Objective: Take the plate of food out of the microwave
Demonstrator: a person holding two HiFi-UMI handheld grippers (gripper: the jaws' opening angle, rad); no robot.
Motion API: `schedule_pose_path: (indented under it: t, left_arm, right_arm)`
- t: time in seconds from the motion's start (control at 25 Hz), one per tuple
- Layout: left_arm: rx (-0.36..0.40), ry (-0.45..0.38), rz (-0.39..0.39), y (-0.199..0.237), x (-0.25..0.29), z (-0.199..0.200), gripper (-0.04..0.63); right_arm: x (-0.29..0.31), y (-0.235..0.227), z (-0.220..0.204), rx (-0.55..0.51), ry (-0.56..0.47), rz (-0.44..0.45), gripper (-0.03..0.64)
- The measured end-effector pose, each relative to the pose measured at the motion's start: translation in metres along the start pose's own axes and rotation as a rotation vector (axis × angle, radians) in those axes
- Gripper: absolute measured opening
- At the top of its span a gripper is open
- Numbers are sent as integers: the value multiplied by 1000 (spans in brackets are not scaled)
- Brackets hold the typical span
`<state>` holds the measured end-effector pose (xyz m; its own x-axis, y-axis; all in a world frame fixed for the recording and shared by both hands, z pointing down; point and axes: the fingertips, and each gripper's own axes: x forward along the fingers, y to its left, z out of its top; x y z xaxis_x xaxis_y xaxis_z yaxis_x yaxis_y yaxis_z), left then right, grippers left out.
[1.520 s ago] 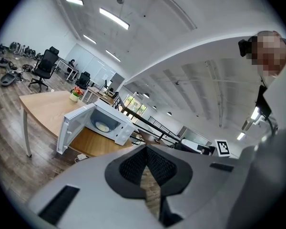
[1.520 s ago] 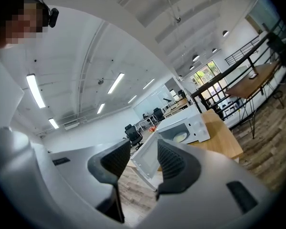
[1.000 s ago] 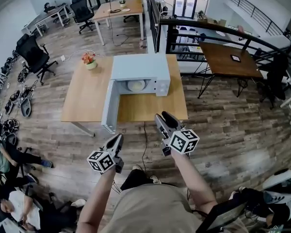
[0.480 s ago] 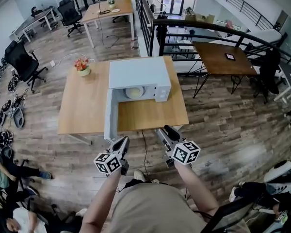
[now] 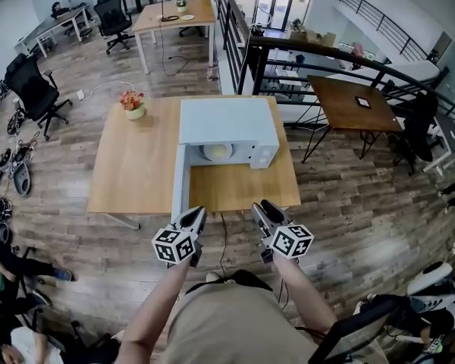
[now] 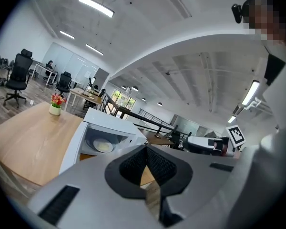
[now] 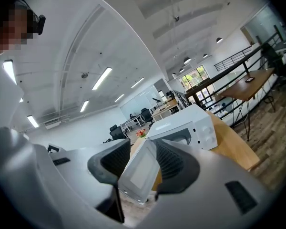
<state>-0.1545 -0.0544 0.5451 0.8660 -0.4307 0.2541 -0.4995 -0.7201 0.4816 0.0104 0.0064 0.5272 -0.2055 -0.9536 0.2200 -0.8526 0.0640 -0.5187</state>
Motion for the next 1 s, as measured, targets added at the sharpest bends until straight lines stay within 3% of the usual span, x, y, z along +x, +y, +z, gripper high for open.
schedule_pose_path:
  t: [0.44, 1.0]
  left_arm:
    - [-71, -1, 70, 31, -7, 9, 2]
    - [-120, -13, 160, 48, 69, 20, 2]
  right_arm:
    - [50, -24, -4, 43, 23, -25, 166]
    - [138, -112, 6, 66, 148, -45, 166]
